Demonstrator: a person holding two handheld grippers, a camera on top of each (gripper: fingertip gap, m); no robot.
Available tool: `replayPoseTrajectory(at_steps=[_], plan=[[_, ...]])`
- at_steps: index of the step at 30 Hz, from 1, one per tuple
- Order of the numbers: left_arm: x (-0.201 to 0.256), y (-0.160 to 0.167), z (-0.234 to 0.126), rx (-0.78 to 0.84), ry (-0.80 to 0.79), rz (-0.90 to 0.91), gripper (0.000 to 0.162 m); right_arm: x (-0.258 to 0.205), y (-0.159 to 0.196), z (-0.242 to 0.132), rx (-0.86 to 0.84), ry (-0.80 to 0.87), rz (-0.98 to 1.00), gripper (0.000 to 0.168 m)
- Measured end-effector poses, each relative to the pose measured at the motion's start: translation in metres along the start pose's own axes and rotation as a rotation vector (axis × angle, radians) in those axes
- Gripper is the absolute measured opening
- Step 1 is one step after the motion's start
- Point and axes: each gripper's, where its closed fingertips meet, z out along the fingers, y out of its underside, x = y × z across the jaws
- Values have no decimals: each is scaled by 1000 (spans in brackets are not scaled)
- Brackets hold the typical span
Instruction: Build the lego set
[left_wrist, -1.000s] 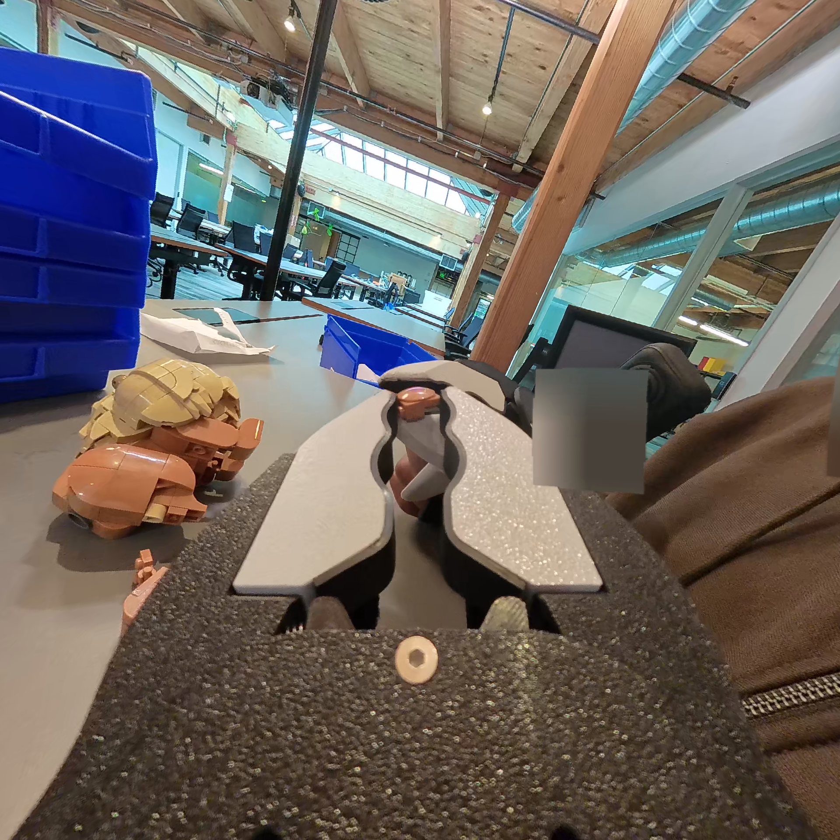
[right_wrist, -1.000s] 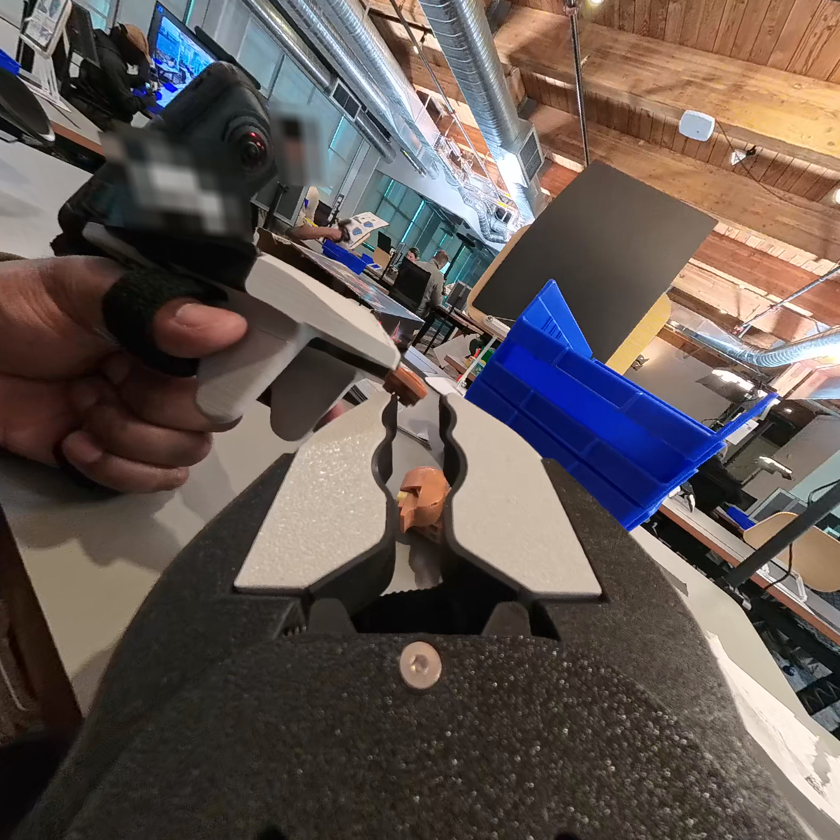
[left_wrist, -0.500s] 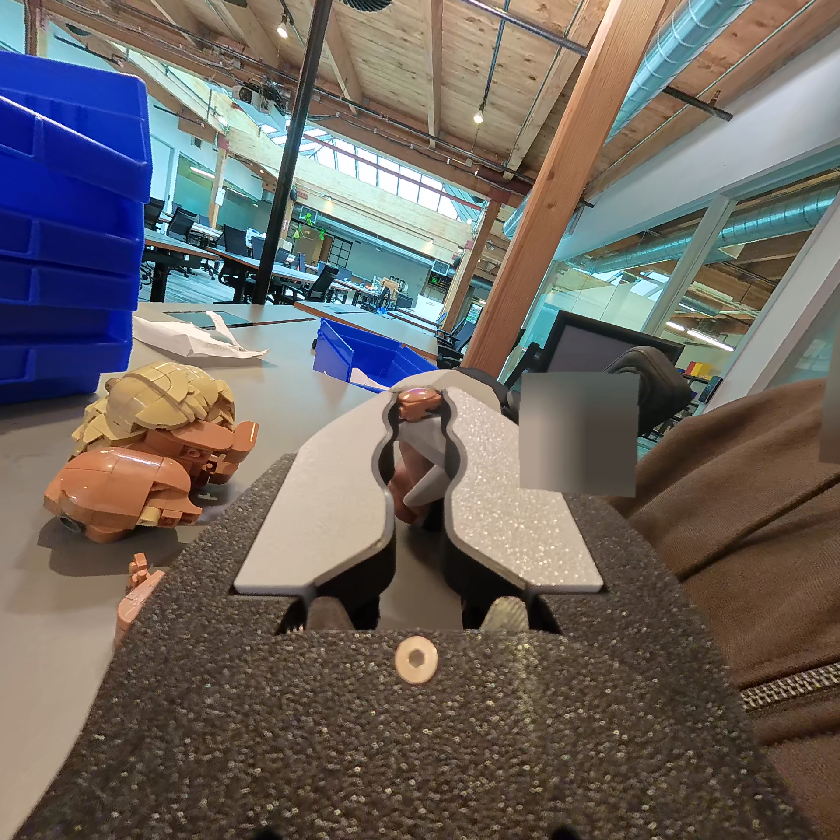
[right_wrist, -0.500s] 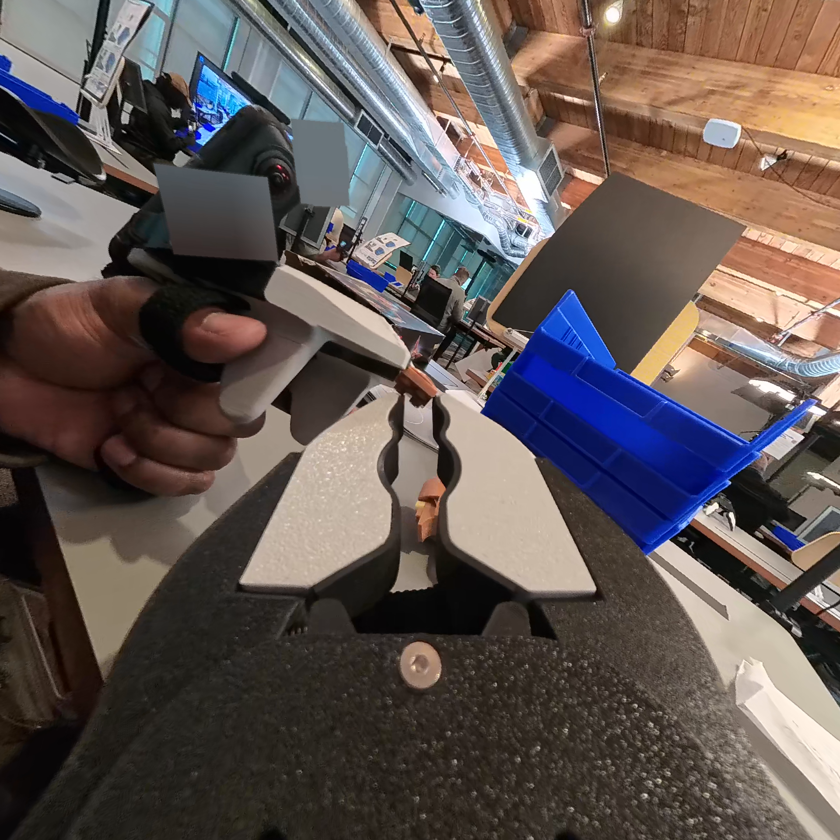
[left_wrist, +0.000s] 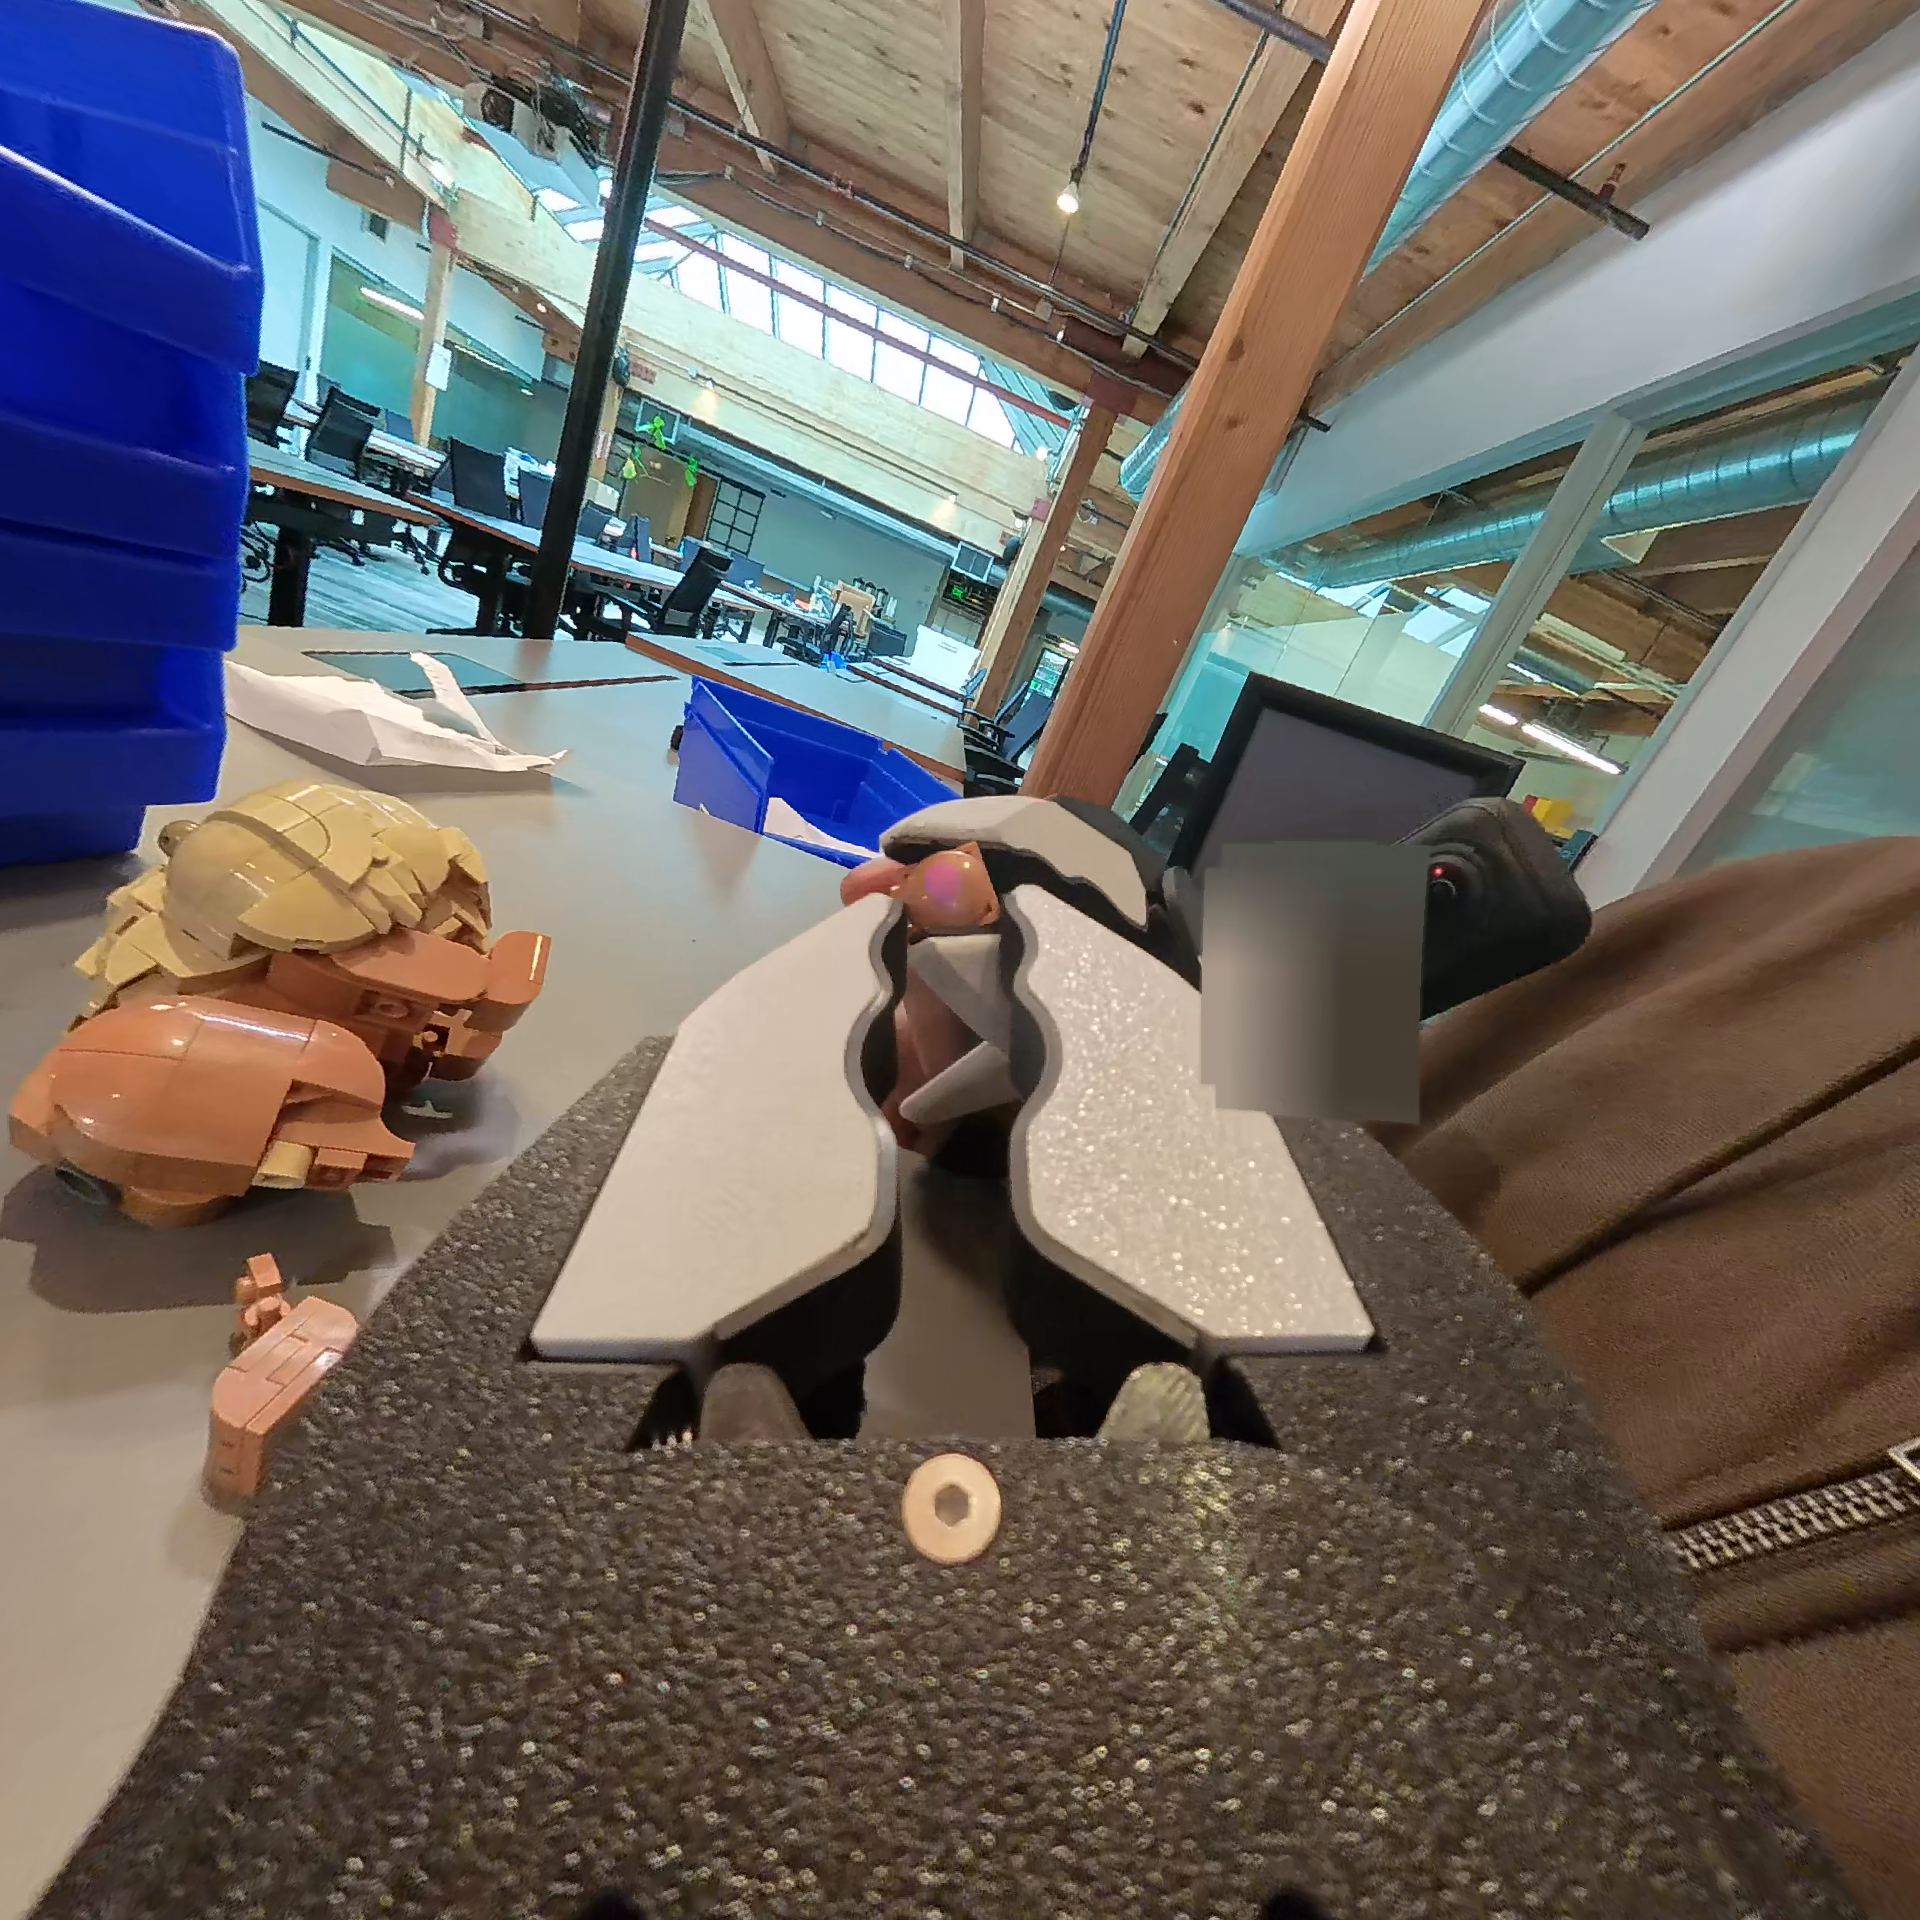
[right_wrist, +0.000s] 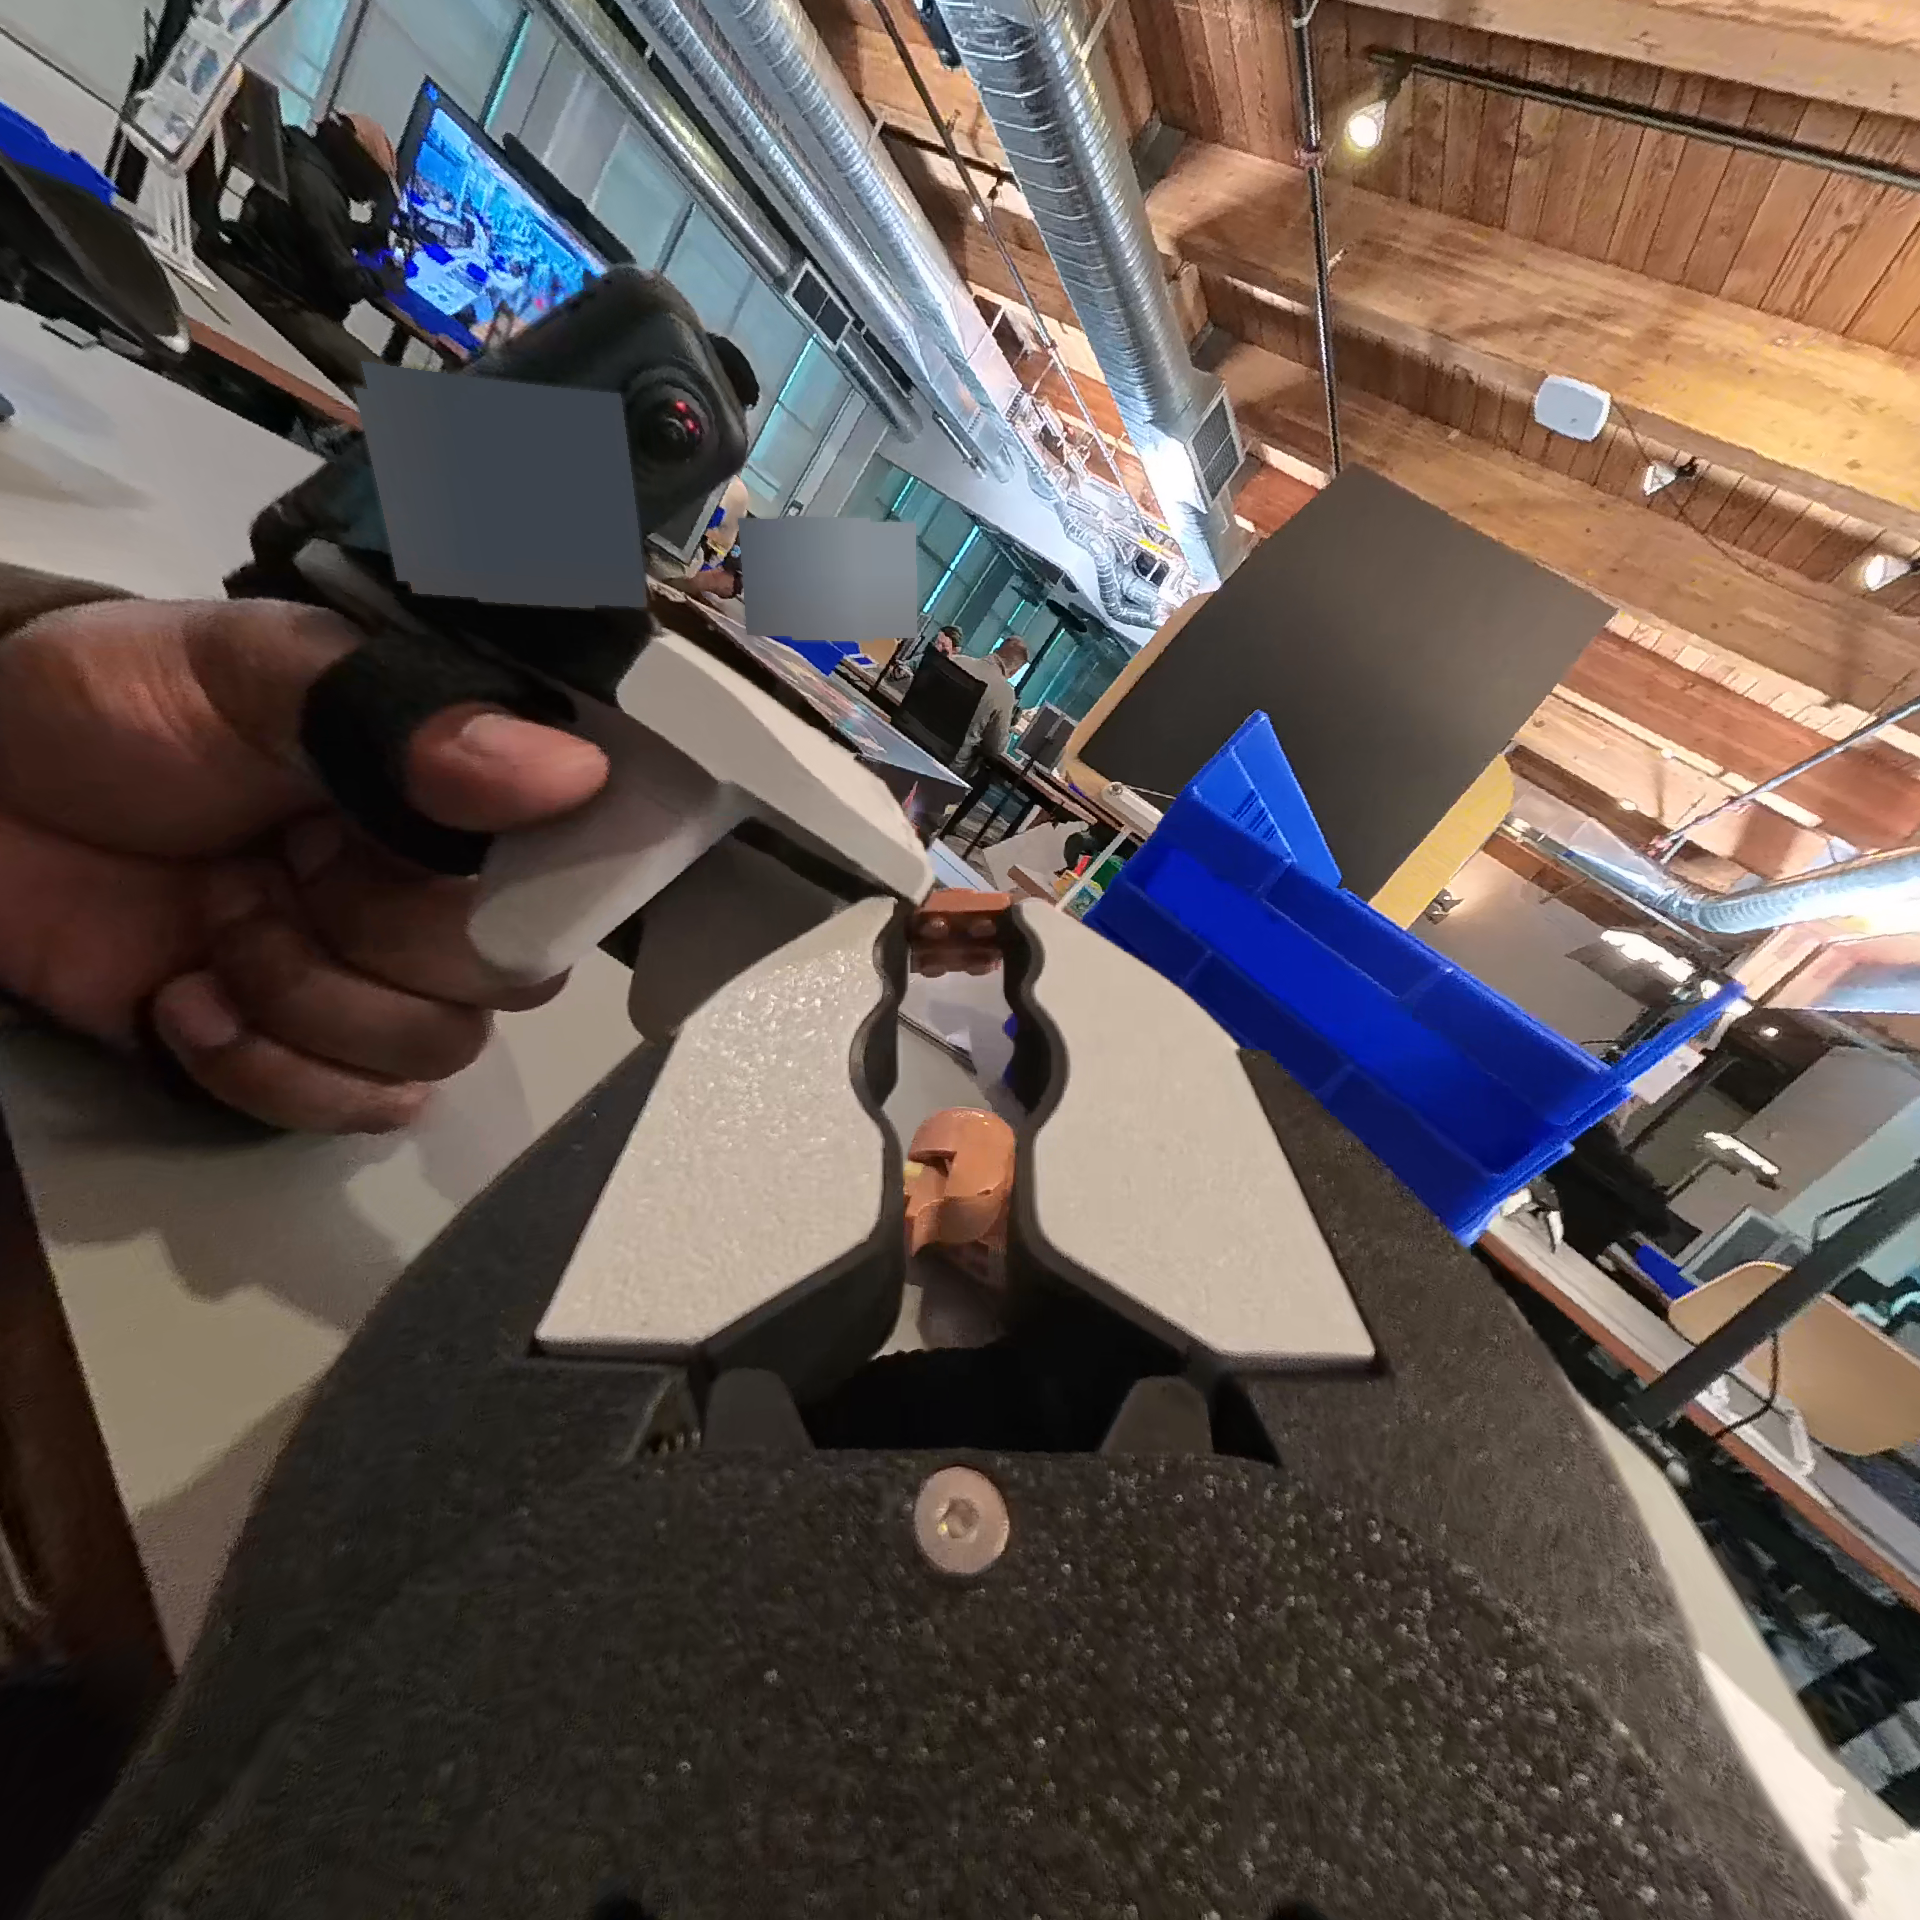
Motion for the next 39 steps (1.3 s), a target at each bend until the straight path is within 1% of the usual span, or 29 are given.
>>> replayPoseTrajectory(at_steps=[2,6,8,13,16,17,21,29,32,34,37,39], plan=[[0,0,0,-3,10,-13,16,0,0,-1,-5,-4,-52,17],[-5,-8,-6,46,8,-63,15,-9,0,-4,0,-43,-174,16],[-3,-7,-6,33,27,-80,15,-10,0,-4,-6,-43,-201,16],[4,6,-1,-68,46,-59,22,-10,1,-3,-7,-45,-201,16],[5,12,2,-113,52,-62,21,-11,-1,-4,1,-58,-211,17],[5,13,2,-116,54,-62,18,-12,-1,-4,7,-62,-214,16],[8,12,2,-114,75,-64,18,-13,-3,-5,23,-78,-213,17],[10,12,2,-111,74,-41,18,-13,-6,-6,35,-55,-266,17],[11,13,2,-119,67,-4,18,-13,-7,-7,37,-57,-285,18],[10,15,2,-138,51,51,18,-15,-6,-7,33,-65,-305,17],[8,22,0,-204,1,220,18,-23,3,-6,1,-96,-358,25],[12,29,0,-251,8,298,18,-27,5,-6,6,-109,-370,25]])
